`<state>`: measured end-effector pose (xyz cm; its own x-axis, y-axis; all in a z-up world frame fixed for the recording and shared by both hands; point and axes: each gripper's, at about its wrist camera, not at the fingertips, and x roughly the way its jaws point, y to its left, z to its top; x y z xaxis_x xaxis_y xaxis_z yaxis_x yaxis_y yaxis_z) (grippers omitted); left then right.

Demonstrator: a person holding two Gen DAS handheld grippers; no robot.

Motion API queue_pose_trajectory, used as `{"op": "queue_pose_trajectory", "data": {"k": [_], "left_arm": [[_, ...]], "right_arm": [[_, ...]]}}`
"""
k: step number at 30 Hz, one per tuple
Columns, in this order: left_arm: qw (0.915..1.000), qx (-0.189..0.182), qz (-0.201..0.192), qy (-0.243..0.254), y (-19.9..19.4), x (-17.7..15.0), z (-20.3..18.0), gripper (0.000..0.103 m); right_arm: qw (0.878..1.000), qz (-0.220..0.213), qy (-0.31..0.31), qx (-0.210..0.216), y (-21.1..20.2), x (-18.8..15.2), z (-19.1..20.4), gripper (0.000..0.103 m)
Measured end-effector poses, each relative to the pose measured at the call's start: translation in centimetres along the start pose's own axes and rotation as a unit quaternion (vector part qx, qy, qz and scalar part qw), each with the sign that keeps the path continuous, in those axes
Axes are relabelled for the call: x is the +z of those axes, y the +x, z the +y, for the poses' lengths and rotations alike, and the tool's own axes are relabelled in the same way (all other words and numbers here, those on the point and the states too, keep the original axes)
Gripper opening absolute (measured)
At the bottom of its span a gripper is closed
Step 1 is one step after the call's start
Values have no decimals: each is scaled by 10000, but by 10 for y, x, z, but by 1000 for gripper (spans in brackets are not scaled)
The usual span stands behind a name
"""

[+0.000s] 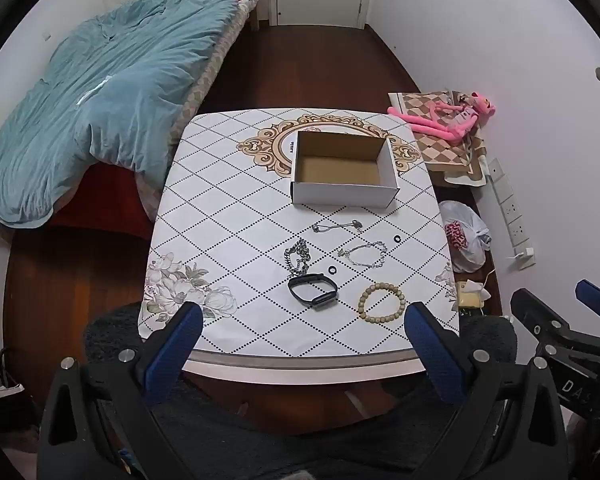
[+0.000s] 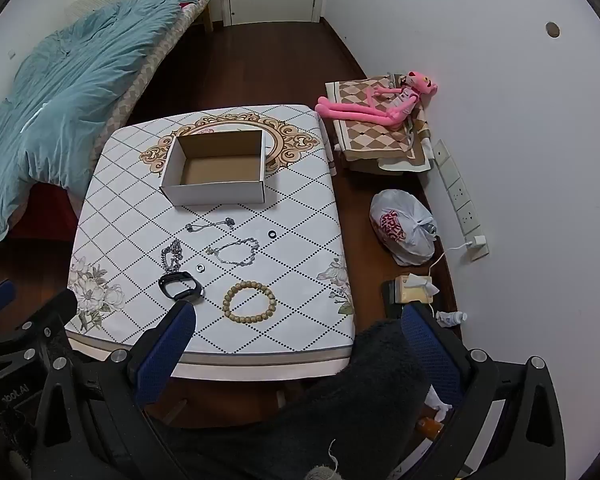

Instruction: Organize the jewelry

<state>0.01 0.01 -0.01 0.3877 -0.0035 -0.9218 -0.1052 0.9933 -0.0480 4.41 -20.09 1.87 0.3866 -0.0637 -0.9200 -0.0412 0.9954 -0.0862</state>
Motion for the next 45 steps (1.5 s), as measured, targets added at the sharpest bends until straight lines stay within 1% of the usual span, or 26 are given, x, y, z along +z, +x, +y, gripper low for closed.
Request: {"op": "queue_pose_trajectory", "data": {"k": [11, 14, 25, 27, 45], "left_arm": [[10000, 28, -46, -1, 0, 1, 1, 103], [10000, 33, -51, -2, -7, 3, 1, 103], [9999, 30, -131, 36, -10, 4, 0, 103], [9999, 32, -137, 38, -11, 5, 0, 103], [9998, 42, -177, 58, -14, 7, -2, 103]], "right_arm": [[10000, -7, -3, 32, -2, 0, 0, 103], [10000, -16, -2, 47, -3, 0, 0, 103], [10000, -49, -16, 43, -7, 5, 2, 103], [10000, -67, -15, 69, -9, 4, -3, 103], [9998, -134, -70, 87, -13, 7, -4, 103]]}}
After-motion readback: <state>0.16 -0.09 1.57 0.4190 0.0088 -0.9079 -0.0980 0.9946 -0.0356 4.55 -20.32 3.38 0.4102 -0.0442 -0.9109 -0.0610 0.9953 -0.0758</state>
